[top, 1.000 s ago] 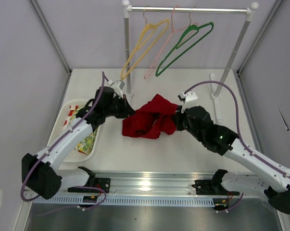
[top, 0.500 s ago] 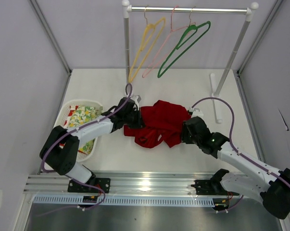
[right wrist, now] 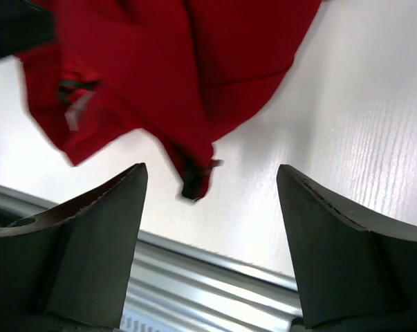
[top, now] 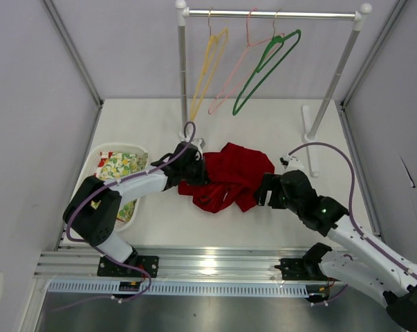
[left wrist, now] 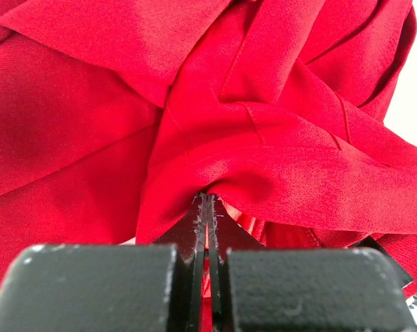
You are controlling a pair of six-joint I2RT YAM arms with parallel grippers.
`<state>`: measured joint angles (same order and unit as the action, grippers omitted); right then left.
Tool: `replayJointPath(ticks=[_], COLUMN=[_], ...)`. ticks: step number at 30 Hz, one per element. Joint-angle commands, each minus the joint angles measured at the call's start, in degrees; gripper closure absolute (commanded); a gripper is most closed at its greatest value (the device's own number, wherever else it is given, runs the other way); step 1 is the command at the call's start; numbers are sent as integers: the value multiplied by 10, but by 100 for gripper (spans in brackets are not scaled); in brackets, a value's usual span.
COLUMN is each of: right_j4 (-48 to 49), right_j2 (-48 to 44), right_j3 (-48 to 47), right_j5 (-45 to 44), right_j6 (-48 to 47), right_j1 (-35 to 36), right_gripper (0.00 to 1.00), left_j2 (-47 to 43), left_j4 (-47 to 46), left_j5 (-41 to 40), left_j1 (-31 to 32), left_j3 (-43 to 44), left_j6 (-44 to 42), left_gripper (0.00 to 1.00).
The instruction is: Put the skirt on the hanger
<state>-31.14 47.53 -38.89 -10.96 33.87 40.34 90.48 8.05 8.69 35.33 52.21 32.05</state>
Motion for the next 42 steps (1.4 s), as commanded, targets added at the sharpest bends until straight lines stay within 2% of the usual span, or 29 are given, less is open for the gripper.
replayJointPath(ticks=[1, 9, 14, 21, 23, 24, 26, 27, 29, 30, 32, 33, 39, 42], right_j4=[-27, 21, 0, 91, 105, 113, 123, 128, 142, 149, 159, 161, 170, 165], right_j2=[-21, 3, 82, 131, 140, 148, 152, 154, 152, 151, 154, 157, 185, 185], right_j3=[-43, -38, -62, -17, -1, 3, 13, 15, 20, 23, 24, 21, 12, 11], right_j5=[5, 13, -87, -70, -71, -74, -78, -83, -85, -92, -100, -100, -76, -71], right_j6=[28, 95, 95, 96, 94, 90, 75, 68, 51, 32, 16, 2, -12, -11], right_j1=[4, 24, 60, 42, 40, 40, 33, 30, 16, 12, 5, -4, -12, -12], right_gripper=[18, 16, 14, 13, 20, 38, 59, 76, 84, 89, 92, 94, 97, 97], left_j2=[-7, -7, -10, -23, -32, -34, -41, -43, -50, -53, -57, -63, -101, -131], left_j4=[-22, -23, -21, -16, -11, -6, 5, 6, 7, 8, 6, 7, 22, 51], left_j5=[-10, -10, -11, -16, -21, -24, -30, -30, -31, -29, -26, -26, -14, -48], left_j1=[10, 14, 14, 14, 14, 15, 15, 14, 15, 14, 14, 15, 25, 40], left_j3=[-3, 0, 2, -4, -7, -6, -4, -4, -4, -5, -6, -8, -31, -39], left_j6=[3, 6, 5, -2, -6, -11, -21, -23, -30, -31, -36, -37, -50, -60], left_gripper=[100, 100, 100, 100, 100, 100, 99, 96, 90, 83, 76, 68, 52, 44])
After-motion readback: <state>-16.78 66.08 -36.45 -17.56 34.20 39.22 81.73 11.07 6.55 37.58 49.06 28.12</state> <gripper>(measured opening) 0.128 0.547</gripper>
